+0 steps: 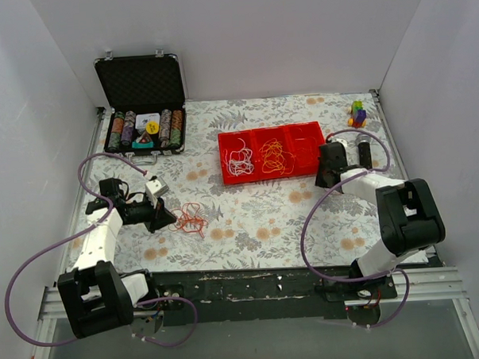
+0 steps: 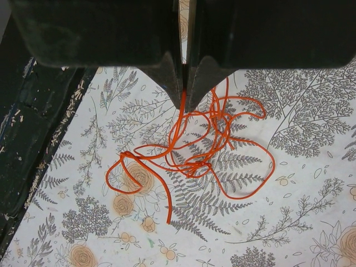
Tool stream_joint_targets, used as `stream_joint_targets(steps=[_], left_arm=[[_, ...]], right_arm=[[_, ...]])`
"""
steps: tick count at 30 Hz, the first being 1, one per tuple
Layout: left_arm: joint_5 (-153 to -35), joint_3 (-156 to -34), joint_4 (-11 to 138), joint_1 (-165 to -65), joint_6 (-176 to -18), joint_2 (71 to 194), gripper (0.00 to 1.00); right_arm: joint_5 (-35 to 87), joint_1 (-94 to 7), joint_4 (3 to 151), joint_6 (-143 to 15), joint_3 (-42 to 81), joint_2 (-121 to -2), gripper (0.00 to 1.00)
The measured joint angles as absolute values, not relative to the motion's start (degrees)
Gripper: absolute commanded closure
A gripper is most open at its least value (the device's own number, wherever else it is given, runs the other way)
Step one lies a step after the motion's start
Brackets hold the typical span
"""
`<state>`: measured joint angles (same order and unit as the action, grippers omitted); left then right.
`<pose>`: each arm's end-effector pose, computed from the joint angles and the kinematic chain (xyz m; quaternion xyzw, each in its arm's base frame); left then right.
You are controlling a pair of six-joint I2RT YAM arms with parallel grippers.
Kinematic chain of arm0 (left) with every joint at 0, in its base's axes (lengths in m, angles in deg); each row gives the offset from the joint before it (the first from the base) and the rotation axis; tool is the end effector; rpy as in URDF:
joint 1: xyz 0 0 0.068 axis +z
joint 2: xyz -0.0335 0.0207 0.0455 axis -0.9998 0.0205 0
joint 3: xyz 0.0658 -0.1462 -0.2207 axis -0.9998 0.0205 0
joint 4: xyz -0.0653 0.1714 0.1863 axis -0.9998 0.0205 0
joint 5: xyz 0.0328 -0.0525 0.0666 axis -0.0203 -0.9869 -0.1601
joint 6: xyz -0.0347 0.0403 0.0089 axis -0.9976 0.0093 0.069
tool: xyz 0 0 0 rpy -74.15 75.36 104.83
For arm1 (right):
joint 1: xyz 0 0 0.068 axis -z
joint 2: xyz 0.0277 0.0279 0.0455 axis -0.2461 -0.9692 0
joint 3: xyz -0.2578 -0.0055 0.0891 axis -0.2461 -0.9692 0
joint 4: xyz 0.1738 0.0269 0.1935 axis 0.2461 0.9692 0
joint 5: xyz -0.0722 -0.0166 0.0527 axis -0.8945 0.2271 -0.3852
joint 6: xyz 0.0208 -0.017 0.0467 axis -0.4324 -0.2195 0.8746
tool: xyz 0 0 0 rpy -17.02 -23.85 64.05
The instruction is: Untangle the cables
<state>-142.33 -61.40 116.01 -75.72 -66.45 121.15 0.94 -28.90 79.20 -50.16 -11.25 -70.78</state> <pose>0.1766 0.0108 0.2073 0.0977 0.8718 -0.4226 0.2277 0.3005 0.0675 0.1632 0.1035 0.9200 -0.0306 0.3767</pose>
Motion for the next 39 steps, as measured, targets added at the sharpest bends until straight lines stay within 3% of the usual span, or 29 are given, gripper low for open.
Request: stream_joint_targets(steps=[13, 18, 29, 34, 39], left_arm=[[-142.33, -61.4, 116.19, -75.72, -66.19, 121.02, 1.0], [-142.35, -61.4, 116.19, -75.72, -66.04, 121.02, 1.0], [-142.17, -61.4, 116.19, -75.72, -65.99, 121.02, 1.0], [-141.82, -61.4, 116.36, -75.72, -65.69, 121.02, 1.0], [-141.43, -61.4, 116.36, -75.72, -65.38, 121.02, 1.0]], right_arm=[[-0.83, -32.75, 79.44, -51.61, -6.97, -55.37, 0.99], [-0.19, -32.75, 81.01, -52.07, 1.03, -59.55, 0.99], [2.71, -33.06, 83.92, -53.07, 31.26, -73.97, 0.99], [2.71, -33.12, 83.94, -53.14, 32.9, -77.43, 0.99], [3.22, -33.12, 82.17, -52.22, 26.34, -78.08, 0.99]])
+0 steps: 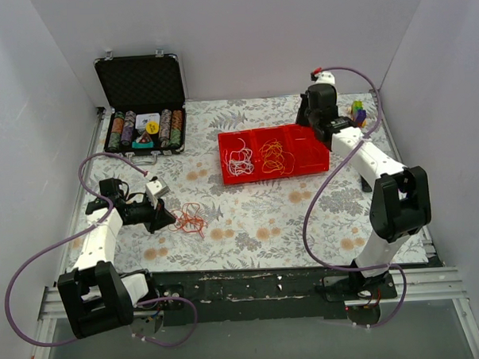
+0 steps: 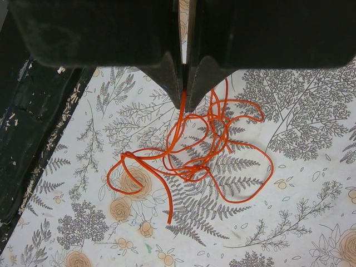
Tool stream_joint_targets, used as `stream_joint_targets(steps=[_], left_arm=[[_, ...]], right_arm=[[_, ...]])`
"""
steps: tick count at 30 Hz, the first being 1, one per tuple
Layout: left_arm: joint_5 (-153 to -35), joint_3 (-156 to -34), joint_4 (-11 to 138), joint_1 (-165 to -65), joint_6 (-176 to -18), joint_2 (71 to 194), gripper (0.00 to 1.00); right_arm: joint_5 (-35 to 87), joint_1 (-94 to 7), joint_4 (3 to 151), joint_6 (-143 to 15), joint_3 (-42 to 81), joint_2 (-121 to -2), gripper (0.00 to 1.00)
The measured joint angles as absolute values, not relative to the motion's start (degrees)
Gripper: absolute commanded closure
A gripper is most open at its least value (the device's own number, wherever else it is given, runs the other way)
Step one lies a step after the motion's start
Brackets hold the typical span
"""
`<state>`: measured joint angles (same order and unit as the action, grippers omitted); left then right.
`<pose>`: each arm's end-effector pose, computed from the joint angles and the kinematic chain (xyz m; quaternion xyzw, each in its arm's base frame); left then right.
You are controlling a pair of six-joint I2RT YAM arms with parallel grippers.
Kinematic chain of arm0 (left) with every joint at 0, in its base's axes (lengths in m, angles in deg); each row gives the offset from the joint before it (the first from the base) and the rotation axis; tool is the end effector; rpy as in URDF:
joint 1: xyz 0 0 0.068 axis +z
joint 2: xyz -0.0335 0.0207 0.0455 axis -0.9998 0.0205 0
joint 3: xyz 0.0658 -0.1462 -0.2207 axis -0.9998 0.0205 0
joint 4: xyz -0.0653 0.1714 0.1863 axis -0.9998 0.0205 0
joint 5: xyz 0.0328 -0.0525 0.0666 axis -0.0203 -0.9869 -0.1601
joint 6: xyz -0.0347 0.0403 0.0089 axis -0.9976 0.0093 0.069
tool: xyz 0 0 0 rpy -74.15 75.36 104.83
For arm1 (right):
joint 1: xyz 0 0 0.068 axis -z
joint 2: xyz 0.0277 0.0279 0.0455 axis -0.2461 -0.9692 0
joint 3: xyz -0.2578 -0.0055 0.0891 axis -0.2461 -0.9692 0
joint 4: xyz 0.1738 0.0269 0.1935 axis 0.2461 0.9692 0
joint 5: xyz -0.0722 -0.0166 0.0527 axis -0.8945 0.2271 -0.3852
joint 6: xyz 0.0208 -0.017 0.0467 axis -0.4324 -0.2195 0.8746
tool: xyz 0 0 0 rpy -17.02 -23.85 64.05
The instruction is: Untangle the cables
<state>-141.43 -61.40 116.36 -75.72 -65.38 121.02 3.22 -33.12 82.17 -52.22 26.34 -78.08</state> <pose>0.1759 0.0109 0.2071 0.1044 0.8748 -0.4143 0.2285 0.3900 0.1234 0.3286 0.0744 0.8180 0.0755 0.5653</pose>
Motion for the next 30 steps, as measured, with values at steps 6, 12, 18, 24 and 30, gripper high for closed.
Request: stream_joint_targets(steps=[6, 12, 18, 24, 30], left_arm=[[-141.3, -61.4, 116.36, -75.72, -65.38, 121.02, 1.0], [-141.25, -61.4, 116.36, -75.72, -65.4, 121.02, 1.0], [-141.25, -61.2, 116.32, -75.72, -65.4, 121.02, 1.0], [-141.28, -61.16, 116.32, -75.72, -65.42, 121.02, 1.0], [-141.25, -61.16, 116.34, -75.72, -65.42, 121.02, 1.0]], right_arm=[[5.69, -33.06, 77.73, -48.04, 15.3, -76.81, 0.99], [5.14, -33.01, 76.49, -44.83, 10.38, -74.98, 0.99], [1.34, -32.97, 76.2, -43.65, 4.72, -70.06, 0.99], [-1.13, -32.31, 77.82, -42.78, 2.19, -69.97, 0.99], [-1.75, -30.65, 82.83, -41.38, 7.17, -75.26, 0.99]])
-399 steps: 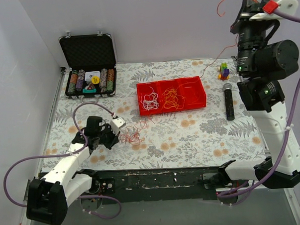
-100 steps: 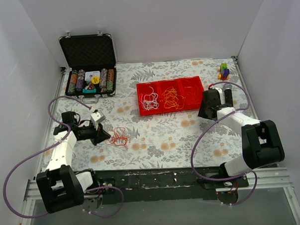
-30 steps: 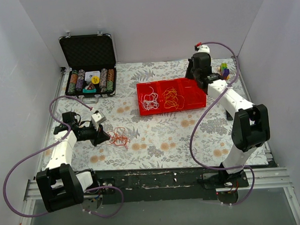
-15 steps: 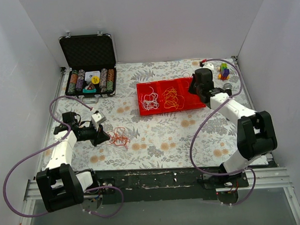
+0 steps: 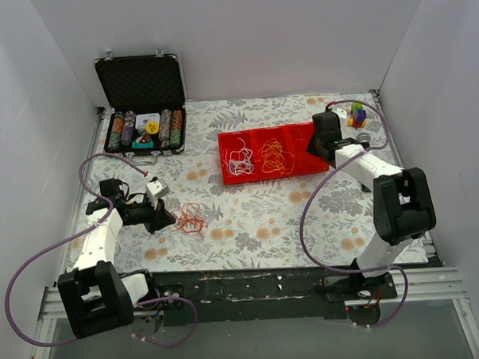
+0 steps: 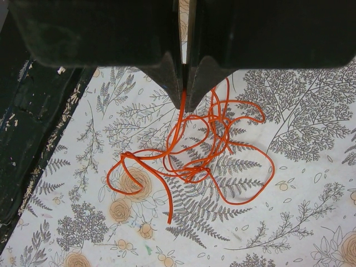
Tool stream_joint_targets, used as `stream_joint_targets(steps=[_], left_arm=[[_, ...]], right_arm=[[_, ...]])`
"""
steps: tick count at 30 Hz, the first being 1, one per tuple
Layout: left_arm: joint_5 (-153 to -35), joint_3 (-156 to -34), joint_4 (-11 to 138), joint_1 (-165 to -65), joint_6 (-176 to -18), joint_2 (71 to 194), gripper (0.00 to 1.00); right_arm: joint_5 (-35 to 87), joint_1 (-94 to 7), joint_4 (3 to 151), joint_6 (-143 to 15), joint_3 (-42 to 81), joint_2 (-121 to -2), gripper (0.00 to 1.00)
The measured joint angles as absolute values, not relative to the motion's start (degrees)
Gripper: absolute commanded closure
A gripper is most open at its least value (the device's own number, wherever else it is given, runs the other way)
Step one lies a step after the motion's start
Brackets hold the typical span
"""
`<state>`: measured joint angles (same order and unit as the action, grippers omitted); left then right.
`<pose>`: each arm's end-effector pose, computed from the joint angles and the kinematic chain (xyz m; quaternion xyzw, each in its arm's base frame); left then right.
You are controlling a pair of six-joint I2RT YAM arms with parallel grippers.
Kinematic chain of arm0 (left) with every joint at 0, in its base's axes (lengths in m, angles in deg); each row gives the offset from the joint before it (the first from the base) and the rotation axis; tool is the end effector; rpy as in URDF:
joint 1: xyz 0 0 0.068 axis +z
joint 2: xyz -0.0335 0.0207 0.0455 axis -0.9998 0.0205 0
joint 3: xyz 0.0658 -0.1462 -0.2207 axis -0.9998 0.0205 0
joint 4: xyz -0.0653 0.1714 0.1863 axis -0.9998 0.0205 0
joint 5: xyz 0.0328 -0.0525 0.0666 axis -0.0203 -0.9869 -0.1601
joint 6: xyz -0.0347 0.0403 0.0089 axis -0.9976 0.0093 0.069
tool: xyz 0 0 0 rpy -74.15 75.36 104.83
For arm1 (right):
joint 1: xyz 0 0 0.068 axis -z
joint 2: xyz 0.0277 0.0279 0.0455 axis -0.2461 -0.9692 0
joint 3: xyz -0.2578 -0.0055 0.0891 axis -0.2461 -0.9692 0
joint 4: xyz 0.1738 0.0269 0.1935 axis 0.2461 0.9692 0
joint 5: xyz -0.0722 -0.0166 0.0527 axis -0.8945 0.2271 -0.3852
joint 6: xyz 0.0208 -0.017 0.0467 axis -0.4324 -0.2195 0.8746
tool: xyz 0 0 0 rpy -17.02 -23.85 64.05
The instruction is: Untangle the cables
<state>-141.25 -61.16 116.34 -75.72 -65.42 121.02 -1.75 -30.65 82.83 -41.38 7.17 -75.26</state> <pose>0.1753 0.0109 0.2059 0.1031 0.8758 -0.4136 0.2265 0.3557 0.0919 0.2321 0.1779 0.8710 0.0211 0.4575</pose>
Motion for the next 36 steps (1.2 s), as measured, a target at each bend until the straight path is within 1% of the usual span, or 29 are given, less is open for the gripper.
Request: stream_joint_targets(steps=[2, 3, 5, 7, 9, 13, 19, 24, 29, 36], left_arm=[[-141.23, -61.14, 116.3, -75.72, -65.4, 121.02, 1.0], [-141.23, -61.09, 116.3, -75.72, -65.4, 121.02, 1.0], [-141.23, -60.85, 116.12, -75.72, -65.4, 121.02, 1.0], [-141.23, -60.72, 116.12, -75.72, -65.4, 121.06, 1.0], [-141.25, -60.72, 116.01, -75.72, -65.4, 121.17, 1.0], [-141.28, -60.72, 115.95, -75.72, -65.42, 121.19, 1.0], [-141.28, -60.72, 115.95, -75.72, -65.42, 121.12, 1.0], [-141.28, -60.72, 115.97, -75.72, -65.42, 121.1, 1.0], [-141.28, -60.72, 115.95, -75.72, -65.45, 120.73, 1.0], [-141.3, -60.72, 115.97, -75.72, -65.47, 120.62, 1.0]], right_arm=[[-0.96, -30.26, 81.99, -41.18, 7.11, -75.7, 0.99], [-0.11, -30.04, 79.37, -41.29, 4.94, -74.41, 0.99], [1.77, -29.76, 74.17, -41.6, -2.42, -68.62, 0.99], [3.06, -29.73, 73.23, -42.19, -6.64, -62.78, 0.99], [4.22, -29.71, 71.07, -43.06, -6.95, -58.69, 0.99], [5.42, -29.71, 66.54, -44.18, -6.73, -54.24, 0.99], [6.32, -29.71, 65.58, -44.7, -7.56, -51.37, 0.99], [8.44, -29.71, 64.09, -45.99, -14.07, -45.58, 0.99], [9.69, -29.71, 62.39, -48.26, -16.87, -41.08, 0.99], [9.55, -29.71, 62.96, -49.75, -12.15, -44.77, 0.99]])
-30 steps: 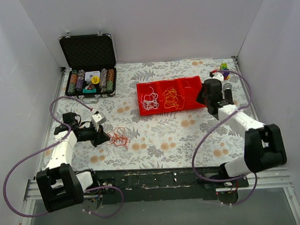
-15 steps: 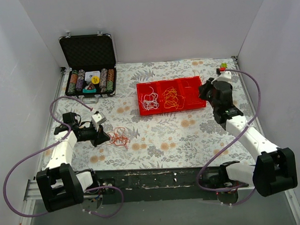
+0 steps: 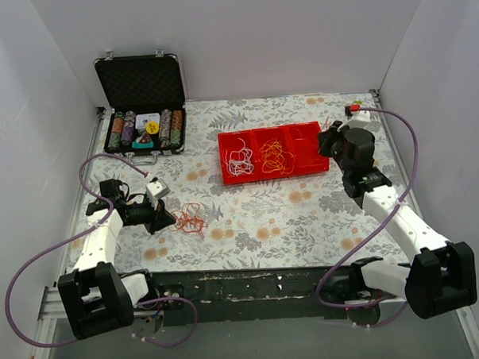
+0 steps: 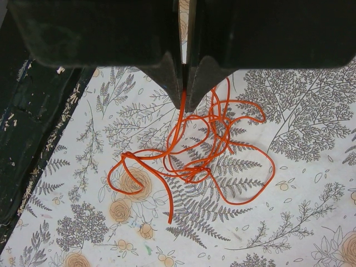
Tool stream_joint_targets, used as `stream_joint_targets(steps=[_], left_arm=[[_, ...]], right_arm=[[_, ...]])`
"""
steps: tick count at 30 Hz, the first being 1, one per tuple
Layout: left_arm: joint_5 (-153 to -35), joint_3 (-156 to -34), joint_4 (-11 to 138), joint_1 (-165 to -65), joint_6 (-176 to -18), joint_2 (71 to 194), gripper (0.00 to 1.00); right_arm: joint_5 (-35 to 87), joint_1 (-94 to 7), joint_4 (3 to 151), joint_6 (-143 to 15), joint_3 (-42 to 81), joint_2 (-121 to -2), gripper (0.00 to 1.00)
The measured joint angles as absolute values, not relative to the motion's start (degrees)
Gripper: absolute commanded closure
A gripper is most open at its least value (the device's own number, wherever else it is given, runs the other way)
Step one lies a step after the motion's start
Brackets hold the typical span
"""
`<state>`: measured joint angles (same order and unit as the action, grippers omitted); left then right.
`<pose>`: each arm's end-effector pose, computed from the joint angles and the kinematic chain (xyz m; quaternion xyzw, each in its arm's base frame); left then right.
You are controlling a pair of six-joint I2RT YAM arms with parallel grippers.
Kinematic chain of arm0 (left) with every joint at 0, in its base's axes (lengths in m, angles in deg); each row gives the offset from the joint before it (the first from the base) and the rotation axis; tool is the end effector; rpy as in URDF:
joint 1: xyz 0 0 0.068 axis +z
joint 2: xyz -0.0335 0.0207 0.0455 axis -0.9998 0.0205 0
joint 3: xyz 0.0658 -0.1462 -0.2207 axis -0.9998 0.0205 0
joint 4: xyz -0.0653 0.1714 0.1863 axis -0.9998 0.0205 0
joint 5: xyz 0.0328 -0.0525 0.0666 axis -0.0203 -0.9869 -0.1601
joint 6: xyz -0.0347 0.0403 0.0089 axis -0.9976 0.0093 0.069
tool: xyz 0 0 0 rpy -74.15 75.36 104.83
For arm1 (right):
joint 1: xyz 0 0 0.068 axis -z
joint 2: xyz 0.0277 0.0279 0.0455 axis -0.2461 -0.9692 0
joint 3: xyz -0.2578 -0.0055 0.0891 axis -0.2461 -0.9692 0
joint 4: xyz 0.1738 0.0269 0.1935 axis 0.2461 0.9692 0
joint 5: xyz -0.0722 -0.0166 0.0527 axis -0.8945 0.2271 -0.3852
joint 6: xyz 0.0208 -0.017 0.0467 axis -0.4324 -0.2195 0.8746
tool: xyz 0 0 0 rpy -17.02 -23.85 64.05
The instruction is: Untangle the cables
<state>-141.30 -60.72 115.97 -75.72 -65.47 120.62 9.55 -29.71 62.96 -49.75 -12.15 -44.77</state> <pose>0.1742 0.0106 0.2051 0.1041 0.8753 -0.4132 0.2288 0.2569 0.0653 0.3081 0.0894 0.7444 0.1508 0.6444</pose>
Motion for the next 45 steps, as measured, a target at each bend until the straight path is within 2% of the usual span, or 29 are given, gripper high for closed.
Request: stream_joint_targets(steps=[10, 22, 37, 45], left_arm=[[-141.28, -60.72, 115.95, -75.72, -65.47, 120.62, 1.0], [-141.34, -60.3, 115.84, -75.72, -65.53, 121.02, 1.0], [-141.32, -59.21, 115.66, -75.72, -65.64, 120.71, 1.0], [-141.32, -59.23, 115.14, -75.72, -65.86, 121.1, 1.0]], right_arm=[[10.56, -29.69, 70.26, -48.57, -2.86, -57.6, 0.99], [12.99, -29.69, 67.55, -48.7, -8.3, -50.04, 0.99], [12.27, -29.62, 82.76, -45.55, 11.41, -74.45, 0.99], [6.67, -29.62, 83.68, -44.11, 18.54, -83.98, 0.99]])
